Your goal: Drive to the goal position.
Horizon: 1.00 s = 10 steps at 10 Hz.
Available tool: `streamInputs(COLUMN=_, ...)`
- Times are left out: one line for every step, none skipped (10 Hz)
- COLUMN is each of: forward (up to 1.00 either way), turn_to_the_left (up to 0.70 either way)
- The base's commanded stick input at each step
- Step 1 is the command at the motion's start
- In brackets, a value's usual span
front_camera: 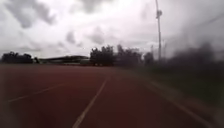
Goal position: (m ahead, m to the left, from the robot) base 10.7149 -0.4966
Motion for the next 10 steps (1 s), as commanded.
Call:
streamInputs(forward=0.85, turn_to_the_left=-0.3)
streamInputs(forward=0.85, turn_to_the_left=-0.29)
streamInputs(forward=0.85, turn_to_the_left=-0.27)
streamInputs(forward=0.85, turn_to_the_left=0.0)
streamInputs(forward=0.85, turn_to_the_left=0.0)
streamInputs(forward=0.85, turn_to_the_left=0.0)
streamInputs(forward=0.85, turn_to_the_left=0.0)
streamInputs(forward=0.85, turn_to_the_left=0.0)
streamInputs(forward=0.85, turn_to_the_left=0.0)
streamInputs(forward=0.85, turn_to_the_left=0.0)
